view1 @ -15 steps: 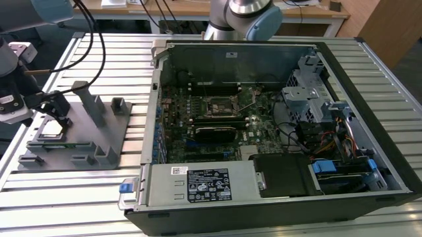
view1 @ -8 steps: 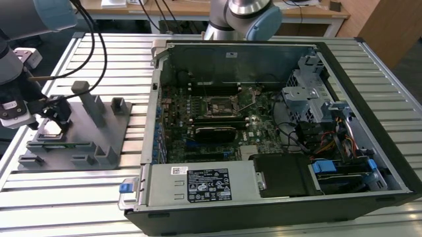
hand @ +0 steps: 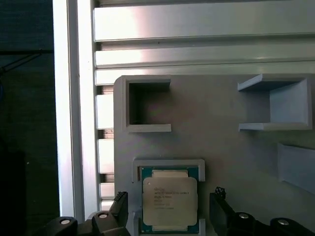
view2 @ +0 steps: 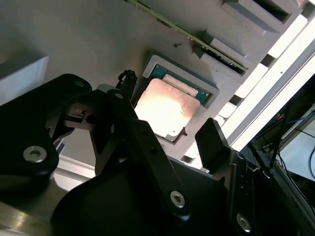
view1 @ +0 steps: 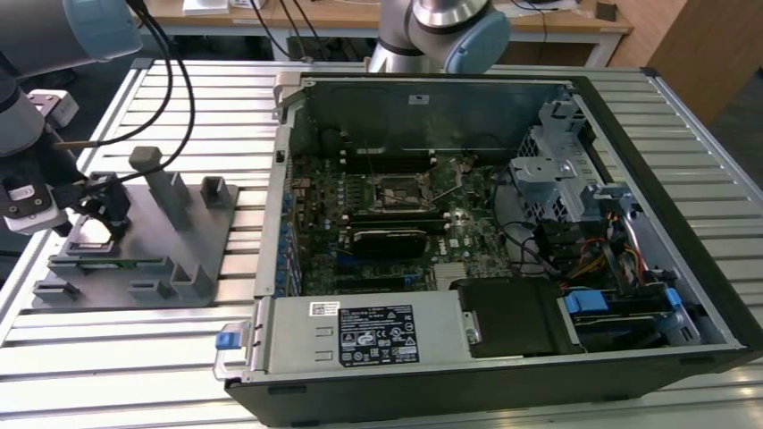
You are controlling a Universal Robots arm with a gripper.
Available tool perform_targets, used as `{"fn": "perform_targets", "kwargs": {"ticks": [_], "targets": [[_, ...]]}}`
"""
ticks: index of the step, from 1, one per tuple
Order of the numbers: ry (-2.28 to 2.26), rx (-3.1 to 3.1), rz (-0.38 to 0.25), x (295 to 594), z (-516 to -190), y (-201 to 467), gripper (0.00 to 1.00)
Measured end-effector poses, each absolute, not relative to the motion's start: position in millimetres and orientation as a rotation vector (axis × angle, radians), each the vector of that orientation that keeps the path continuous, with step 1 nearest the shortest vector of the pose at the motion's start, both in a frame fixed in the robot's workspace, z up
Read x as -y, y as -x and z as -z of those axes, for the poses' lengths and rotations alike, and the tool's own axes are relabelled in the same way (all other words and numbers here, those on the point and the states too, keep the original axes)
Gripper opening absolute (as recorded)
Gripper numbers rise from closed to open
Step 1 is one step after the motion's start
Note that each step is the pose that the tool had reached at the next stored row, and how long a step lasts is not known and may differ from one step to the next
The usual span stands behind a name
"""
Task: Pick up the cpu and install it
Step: 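Pick up the cpu and move it towards the insertion slot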
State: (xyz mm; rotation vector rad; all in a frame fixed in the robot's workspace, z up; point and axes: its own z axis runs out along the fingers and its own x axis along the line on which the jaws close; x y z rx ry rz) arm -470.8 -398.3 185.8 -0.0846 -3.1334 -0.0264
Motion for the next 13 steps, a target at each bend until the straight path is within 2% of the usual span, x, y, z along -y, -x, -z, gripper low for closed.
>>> {"fn": "perform_targets", "kwargs": {"ticks": [4, 5, 13], "targets": [[0.082, 3.133, 0.027, 395.3, -183.9, 472.4, 0.74], [0.082, 3.133, 0.027, 395.3, -183.9, 473.9, 0.67], [0.082, 3.134, 0.027, 394.3, -181.6, 478.1, 0.67]]}}
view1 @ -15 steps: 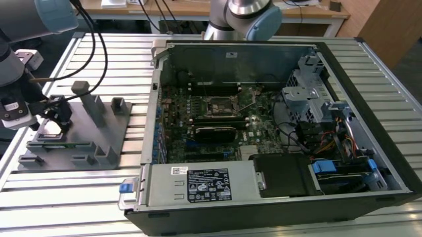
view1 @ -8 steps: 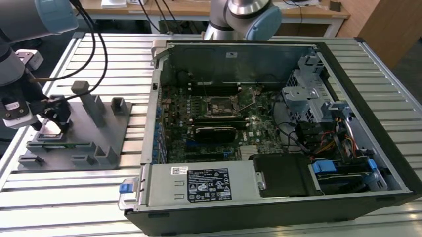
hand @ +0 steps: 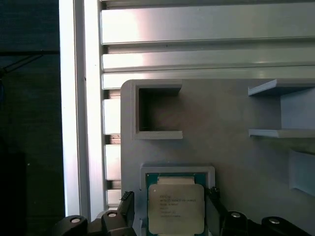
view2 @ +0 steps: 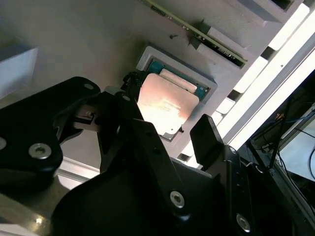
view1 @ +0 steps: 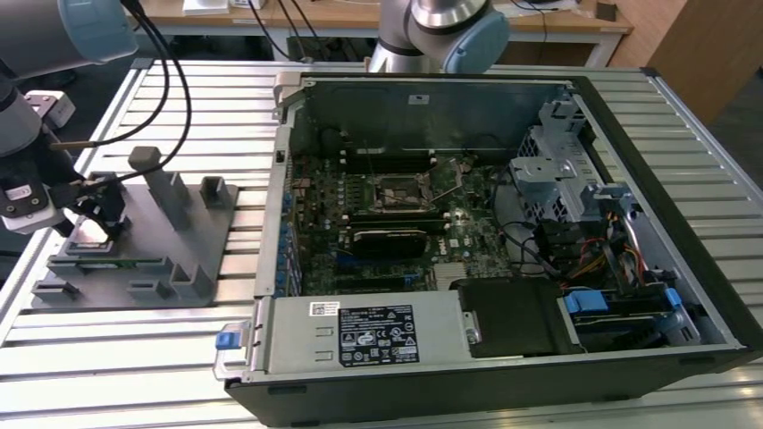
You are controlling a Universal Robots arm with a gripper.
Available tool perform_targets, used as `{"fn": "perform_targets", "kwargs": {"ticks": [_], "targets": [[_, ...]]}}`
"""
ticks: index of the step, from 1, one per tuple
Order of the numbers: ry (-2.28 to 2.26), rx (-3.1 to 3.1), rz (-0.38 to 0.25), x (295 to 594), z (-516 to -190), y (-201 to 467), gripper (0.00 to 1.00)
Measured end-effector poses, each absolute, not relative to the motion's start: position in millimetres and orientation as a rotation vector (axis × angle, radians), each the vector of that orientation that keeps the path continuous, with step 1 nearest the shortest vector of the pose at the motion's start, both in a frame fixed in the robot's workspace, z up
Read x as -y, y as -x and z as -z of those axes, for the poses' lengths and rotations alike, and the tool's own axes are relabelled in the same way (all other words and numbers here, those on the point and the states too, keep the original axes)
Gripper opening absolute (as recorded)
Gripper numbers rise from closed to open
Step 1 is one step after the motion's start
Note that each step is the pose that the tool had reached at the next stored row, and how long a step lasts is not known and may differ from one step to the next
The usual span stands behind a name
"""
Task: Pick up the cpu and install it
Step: 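Pick up the cpu and move it towards the insertion slot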
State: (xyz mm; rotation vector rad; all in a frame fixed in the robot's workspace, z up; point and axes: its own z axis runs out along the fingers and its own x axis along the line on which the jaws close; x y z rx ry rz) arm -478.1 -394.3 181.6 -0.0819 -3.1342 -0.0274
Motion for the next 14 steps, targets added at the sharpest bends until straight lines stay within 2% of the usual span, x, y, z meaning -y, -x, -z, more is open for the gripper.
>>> {"fn": "perform_targets", "kwargs": {"ticks": [14], "targets": [[0.077, 3.135, 0.028, 394.2, -184.4, 477.2, 0.67]]}}
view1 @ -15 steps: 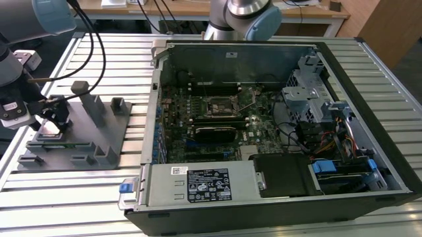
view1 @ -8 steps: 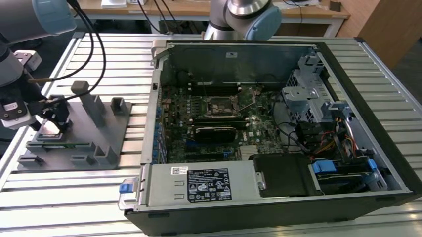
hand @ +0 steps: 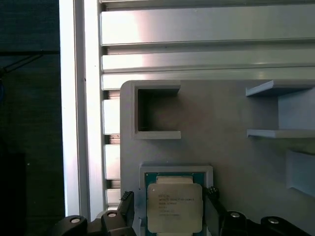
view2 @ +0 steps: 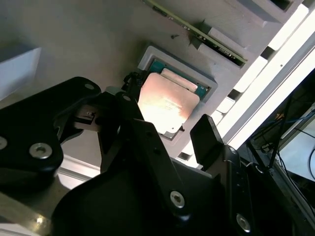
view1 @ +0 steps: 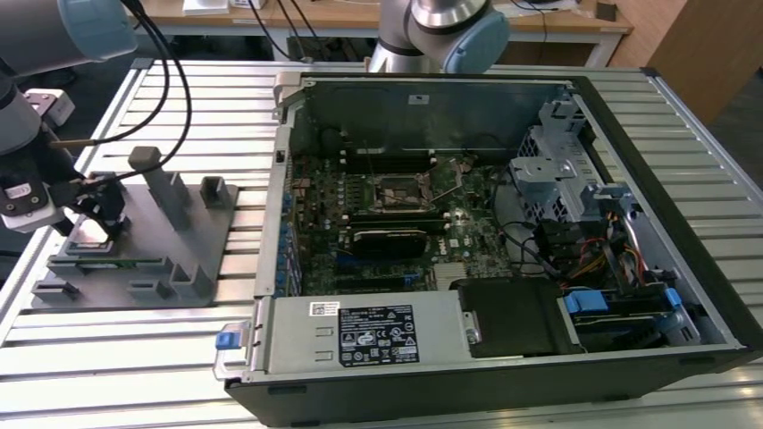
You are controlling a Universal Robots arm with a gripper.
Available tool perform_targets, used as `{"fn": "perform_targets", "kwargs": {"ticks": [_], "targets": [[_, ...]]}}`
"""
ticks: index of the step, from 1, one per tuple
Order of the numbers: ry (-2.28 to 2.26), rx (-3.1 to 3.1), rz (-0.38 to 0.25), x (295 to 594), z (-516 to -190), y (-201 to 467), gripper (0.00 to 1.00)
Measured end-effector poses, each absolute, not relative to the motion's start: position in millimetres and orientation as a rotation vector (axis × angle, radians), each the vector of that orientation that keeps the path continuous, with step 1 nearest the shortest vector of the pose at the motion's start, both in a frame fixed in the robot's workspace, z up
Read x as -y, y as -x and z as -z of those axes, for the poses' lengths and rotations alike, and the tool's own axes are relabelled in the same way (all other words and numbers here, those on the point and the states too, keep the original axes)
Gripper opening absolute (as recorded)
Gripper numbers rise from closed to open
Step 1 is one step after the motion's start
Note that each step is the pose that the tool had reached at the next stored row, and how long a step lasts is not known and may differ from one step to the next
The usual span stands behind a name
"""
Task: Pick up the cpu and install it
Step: 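Pick up the cpu and move it towards the insertion slot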
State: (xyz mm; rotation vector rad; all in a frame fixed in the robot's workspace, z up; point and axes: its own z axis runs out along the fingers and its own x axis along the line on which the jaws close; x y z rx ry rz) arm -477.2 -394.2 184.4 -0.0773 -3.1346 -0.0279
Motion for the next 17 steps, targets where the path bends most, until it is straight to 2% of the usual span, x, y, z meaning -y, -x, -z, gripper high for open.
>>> {"fn": "perform_targets", "kwargs": {"ticks": [7, 8, 17], "targets": [[0.074, 3.134, 0.027, 394.2, -185.3, 477.3, 0.65], [0.074, 3.135, 0.028, 394.2, -185.5, 477.2, 0.58], [0.074, 3.135, 0.028, 395.8, -186.4, 477.3, 0.58]]}}
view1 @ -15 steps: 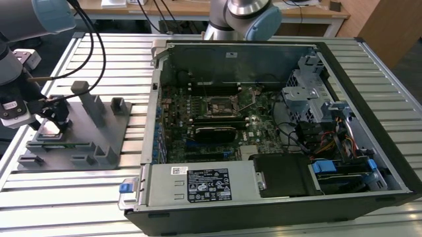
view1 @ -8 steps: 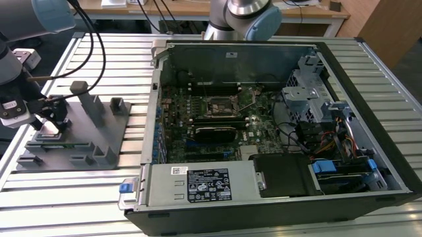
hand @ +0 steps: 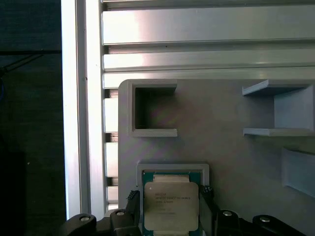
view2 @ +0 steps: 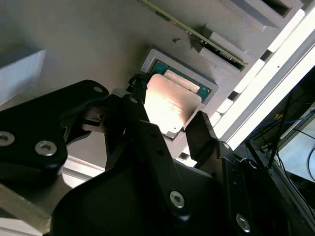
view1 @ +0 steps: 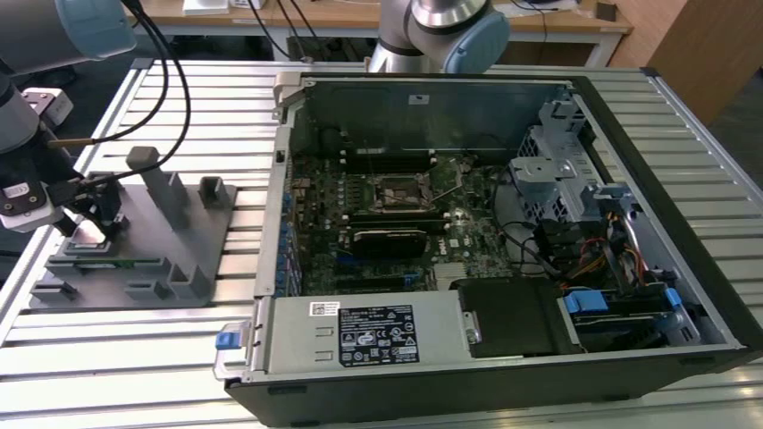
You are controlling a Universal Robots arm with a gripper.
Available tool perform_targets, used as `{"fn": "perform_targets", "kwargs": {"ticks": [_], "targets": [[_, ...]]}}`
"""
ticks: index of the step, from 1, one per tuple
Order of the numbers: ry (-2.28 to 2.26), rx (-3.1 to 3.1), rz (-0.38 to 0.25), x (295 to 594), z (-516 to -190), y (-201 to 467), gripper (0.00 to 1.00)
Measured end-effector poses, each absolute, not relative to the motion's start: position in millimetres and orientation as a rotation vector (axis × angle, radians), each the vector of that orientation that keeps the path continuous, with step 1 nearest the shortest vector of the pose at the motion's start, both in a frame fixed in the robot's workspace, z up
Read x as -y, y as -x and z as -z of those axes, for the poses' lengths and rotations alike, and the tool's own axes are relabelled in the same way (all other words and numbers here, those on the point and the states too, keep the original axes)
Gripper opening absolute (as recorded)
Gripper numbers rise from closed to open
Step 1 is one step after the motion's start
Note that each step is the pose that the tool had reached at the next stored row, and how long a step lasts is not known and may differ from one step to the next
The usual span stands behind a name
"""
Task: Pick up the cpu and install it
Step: 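Pick up the cpu and move it towards the insertion slot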
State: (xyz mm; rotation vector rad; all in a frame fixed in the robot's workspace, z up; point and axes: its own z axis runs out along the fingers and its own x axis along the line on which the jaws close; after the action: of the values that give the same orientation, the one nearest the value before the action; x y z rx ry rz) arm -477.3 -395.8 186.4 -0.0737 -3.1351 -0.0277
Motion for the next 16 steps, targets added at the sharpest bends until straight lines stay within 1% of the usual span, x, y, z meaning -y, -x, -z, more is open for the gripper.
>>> {"fn": "perform_targets", "kwargs": {"ticks": [8, 9, 12, 16], "targets": [[0.074, 3.135, 0.027, 396.2, -186.3, 477.2, 0.57], [0.074, 3.135, 0.027, 396.2, -186.3, 477.2, 0.53], [0.074, 3.135, 0.027, 396.1, -187.2, 477.1, 0.53], [0.072, 3.135, 0.027, 396.1, -196.7, 477.1, 0.53]]}}
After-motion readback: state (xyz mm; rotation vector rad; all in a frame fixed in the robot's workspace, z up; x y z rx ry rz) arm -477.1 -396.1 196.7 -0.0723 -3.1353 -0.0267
